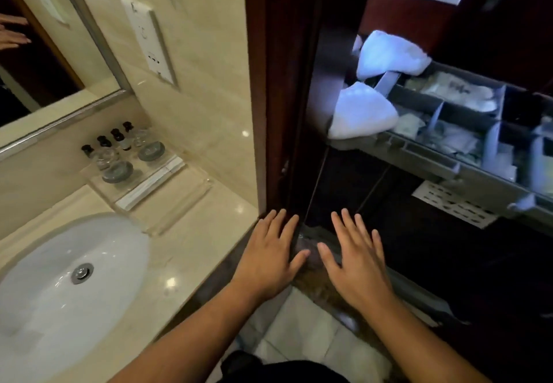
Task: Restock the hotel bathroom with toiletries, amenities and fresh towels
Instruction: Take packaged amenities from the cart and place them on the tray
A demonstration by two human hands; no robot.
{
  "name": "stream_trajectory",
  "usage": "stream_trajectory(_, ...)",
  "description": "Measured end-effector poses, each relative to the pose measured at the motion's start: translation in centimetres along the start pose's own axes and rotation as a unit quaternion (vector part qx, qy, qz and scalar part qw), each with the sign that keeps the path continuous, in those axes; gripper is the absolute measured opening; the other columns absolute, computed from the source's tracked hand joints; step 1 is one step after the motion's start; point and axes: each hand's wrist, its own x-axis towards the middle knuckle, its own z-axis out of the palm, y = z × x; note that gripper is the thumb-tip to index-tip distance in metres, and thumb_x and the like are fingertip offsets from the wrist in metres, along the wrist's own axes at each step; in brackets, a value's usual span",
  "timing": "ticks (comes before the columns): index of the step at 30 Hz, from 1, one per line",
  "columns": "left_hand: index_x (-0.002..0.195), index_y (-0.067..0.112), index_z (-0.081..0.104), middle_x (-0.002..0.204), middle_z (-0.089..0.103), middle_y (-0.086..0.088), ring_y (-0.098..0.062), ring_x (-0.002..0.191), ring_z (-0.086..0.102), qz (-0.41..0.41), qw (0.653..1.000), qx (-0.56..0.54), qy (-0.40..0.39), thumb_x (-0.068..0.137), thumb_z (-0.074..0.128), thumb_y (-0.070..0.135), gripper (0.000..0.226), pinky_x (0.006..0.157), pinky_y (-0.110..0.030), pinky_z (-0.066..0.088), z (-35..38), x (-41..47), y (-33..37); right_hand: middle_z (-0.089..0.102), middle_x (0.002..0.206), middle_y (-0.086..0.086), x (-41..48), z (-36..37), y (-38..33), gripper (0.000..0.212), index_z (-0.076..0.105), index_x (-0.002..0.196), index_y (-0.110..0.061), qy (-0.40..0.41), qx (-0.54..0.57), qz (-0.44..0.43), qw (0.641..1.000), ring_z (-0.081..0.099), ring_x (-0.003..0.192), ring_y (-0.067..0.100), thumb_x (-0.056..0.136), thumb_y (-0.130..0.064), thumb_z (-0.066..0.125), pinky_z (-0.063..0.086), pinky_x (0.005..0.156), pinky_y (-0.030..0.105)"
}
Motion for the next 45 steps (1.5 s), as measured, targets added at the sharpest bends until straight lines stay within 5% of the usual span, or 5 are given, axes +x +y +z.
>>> stream_trajectory(9,0.166,0.029,0.013,0.173,0.013,-0.001,-0.021,0.16,0.0,0.064,0.998,-0.018,-0.01,0.101,0.029,0.071,0.078,0.127,-0.038,-0.002,3.5,4.5,14.0,-0.006,0.172,-0.008,-5.5,-5.6,13.1,0.084,0.004,0.164,-0.035,0.049,-0.017,0.104,0.993,-0.013,0.157,0.014,0.09,-0.076,0.006,-0.007,0.127,0.046)
stream_trajectory(30,0.163,0.027,0.026,0.171,0.02,-0.005,-0.022,0.16,0.003,0.243,0.968,-0.044,-0.042,0.103,0.037,0.064,0.071,0.13,-0.044,0.006,4.9,19.3,31.5,0.003,0.173,0.0,-3.8,-14.2,27.7,0.076,0.018,0.163,-0.028,0.168,0.058,0.287,0.941,-0.006,0.159,0.018,0.099,-0.067,0.027,-0.001,0.127,0.049)
stream_trajectory(34,0.162,0.031,0.025,0.172,0.018,-0.003,-0.022,0.16,0.002,0.276,0.958,-0.047,-0.065,0.103,0.038,0.063,0.068,0.124,-0.04,0.0,5.0,25.3,34.4,0.025,0.168,0.007,-1.0,-15.4,30.4,0.074,0.029,0.161,-0.023,0.2,0.057,0.343,0.916,0.016,0.157,0.024,0.099,-0.065,0.031,0.009,0.126,0.053)
stream_trajectory(38,0.162,0.036,0.022,0.173,0.011,-0.002,-0.022,0.16,-0.003,0.316,0.942,-0.029,-0.109,0.103,0.038,0.063,0.067,0.12,-0.039,-0.004,5.5,31.5,37.6,0.054,0.14,0.013,1.9,-16.8,33.3,0.07,0.048,0.15,-0.016,0.25,0.029,0.385,0.888,0.047,0.132,0.032,0.099,-0.062,0.038,0.033,0.114,0.053)
stream_trajectory(45,0.157,0.039,0.034,0.171,0.017,-0.005,-0.028,0.159,0.005,0.405,0.904,0.01,-0.136,0.103,0.048,0.056,0.059,0.127,-0.048,0.008,7.8,41.0,42.6,0.054,0.118,0.008,6.5,-19.4,38.7,0.059,0.062,0.137,-0.021,0.206,-0.005,0.472,0.857,0.05,0.114,0.031,0.095,-0.061,0.053,0.038,0.099,0.048)
